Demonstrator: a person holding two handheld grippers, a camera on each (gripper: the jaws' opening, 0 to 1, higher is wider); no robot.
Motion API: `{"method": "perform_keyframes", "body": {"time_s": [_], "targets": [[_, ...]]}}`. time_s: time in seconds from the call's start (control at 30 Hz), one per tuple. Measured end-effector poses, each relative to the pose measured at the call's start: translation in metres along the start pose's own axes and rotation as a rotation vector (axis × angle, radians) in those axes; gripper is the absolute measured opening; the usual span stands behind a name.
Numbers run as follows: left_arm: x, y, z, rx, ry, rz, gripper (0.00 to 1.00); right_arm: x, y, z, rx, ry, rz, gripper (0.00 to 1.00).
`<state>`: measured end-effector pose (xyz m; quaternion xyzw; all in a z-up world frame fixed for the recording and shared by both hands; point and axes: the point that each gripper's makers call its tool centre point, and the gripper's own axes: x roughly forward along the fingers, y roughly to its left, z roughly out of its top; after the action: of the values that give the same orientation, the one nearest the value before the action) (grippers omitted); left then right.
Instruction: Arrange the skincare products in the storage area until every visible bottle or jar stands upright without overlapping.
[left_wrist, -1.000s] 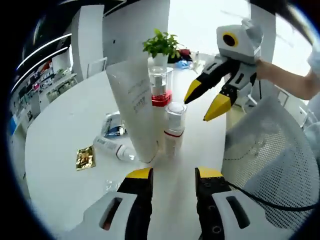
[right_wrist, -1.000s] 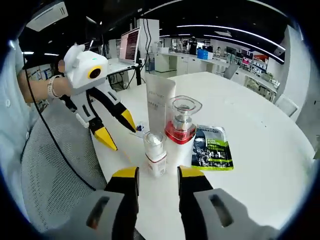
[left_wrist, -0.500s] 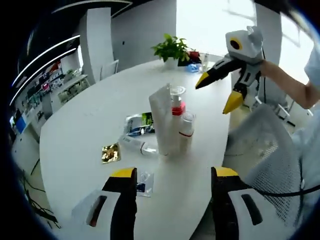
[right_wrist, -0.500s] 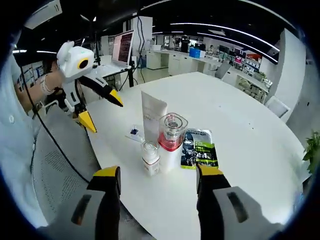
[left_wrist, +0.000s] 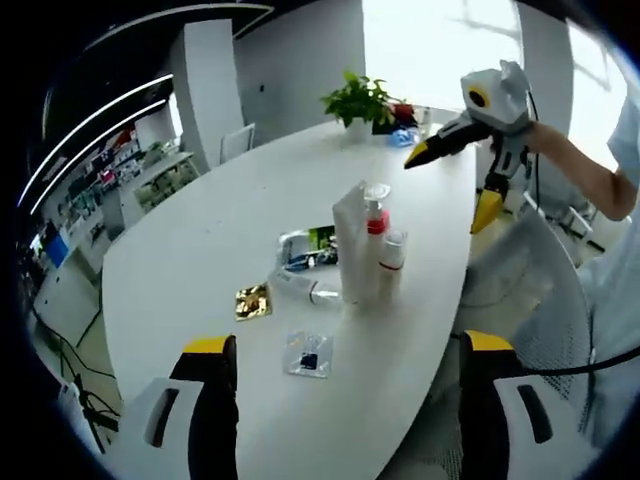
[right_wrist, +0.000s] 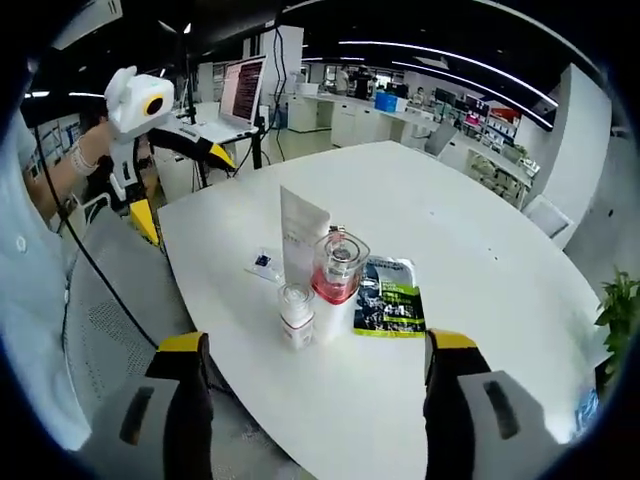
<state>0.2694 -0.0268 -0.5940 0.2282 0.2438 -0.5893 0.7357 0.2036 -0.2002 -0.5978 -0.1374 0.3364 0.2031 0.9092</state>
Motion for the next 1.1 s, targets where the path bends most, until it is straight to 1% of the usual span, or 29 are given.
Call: {"method": "perform_keyframes", "body": {"time_s": [0.07, 0.2, 0.37, 0.47, 0.63, 0.7, 0.73, 0.77, 0.8, 0.87, 0.93, 1.0, 1.07, 1.1], "targets": [[-0.001, 0.001, -0.001, 0.0, 0.008, -0.003, 0.97, 0.0, -0.001, 0.0, -0.002, 0.003, -0.004, 0.93], [-0.005, 0.003, -0.001, 0.015, 0.005, 0.007, 0.97, 0.0, -0.006, 0.002, -0.008, -0.002, -0.022, 0.99], [-0.009, 0.005, 0.0, 0.024, 0.002, 0.015, 0.97, -0.001, -0.012, 0.005, -0.014, -0.008, -0.042, 1.0], [-0.011, 0.011, -0.002, 0.029, 0.013, 0.025, 0.97, 0.0, -0.012, 0.005, -0.013, -0.008, -0.037, 1.0], [-0.011, 0.017, -0.001, 0.041, 0.017, 0.028, 0.97, 0.004, -0.013, 0.003, -0.016, -0.009, -0.032, 1.0], [-0.009, 0.022, -0.002, 0.051, 0.022, 0.035, 0.97, 0.005, -0.013, 0.002, -0.021, -0.005, -0.033, 1.0], [-0.008, 0.022, -0.004, 0.063, 0.038, 0.022, 0.97, 0.005, -0.013, 0.002, -0.024, -0.005, -0.032, 1.0], [-0.007, 0.023, -0.004, 0.064, 0.042, 0.023, 0.97, 0.005, -0.013, 0.002, -0.022, -0.004, -0.032, 1.0], [-0.005, 0.025, -0.004, 0.07, 0.045, 0.026, 0.97, 0.006, -0.013, 0.002, -0.019, -0.003, -0.029, 0.99], [-0.003, 0.029, -0.005, 0.09, 0.059, 0.022, 0.97, 0.006, -0.012, 0.0, -0.013, 0.001, -0.016, 0.94], [0.001, 0.034, -0.005, 0.115, 0.067, 0.024, 0.97, 0.006, -0.013, 0.0, 0.003, 0.0, -0.02, 0.93], [0.006, 0.036, -0.004, 0.138, 0.076, 0.011, 0.97, 0.006, -0.012, -0.002, 0.009, 0.008, -0.002, 0.84], [0.014, 0.038, -0.001, 0.179, 0.074, -0.013, 0.97, 0.007, -0.013, -0.003, 0.018, -0.002, 0.005, 0.79], [0.017, 0.039, 0.0, 0.179, 0.075, -0.018, 0.97, 0.008, -0.012, -0.004, 0.018, 0.006, 0.015, 0.77]]}}
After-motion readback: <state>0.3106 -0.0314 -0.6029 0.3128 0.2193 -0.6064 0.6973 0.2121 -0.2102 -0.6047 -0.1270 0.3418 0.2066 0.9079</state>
